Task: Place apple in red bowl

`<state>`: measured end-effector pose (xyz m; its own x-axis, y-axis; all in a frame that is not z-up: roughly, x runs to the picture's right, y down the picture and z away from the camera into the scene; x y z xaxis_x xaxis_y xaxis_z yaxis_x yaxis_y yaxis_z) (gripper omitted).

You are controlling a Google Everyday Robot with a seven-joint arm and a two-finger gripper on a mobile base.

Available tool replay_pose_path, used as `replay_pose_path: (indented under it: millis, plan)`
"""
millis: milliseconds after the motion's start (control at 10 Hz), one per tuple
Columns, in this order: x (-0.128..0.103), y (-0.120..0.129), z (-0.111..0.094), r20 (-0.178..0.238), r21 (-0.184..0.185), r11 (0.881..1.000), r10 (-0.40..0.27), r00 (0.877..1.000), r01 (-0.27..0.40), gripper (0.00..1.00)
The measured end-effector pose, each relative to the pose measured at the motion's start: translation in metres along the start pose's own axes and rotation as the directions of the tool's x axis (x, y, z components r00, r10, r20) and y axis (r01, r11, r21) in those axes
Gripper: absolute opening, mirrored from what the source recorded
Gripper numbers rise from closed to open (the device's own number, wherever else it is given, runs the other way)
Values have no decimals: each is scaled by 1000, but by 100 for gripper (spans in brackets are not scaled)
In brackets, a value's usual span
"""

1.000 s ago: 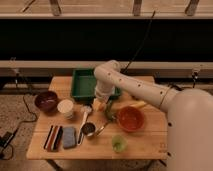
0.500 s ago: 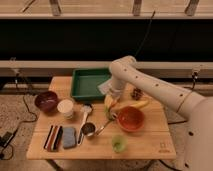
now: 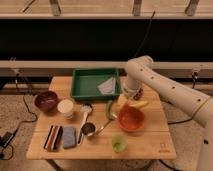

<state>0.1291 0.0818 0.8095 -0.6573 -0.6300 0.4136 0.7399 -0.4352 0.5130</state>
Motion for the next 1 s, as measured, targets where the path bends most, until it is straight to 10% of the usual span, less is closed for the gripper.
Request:
replay_pose_path:
  millis: [500,1000]
  plan:
    - [-41,-1,21,48,26,998,47,998,-48,65]
    - [-57,-5,19,43,56,998,27,999,-29,68]
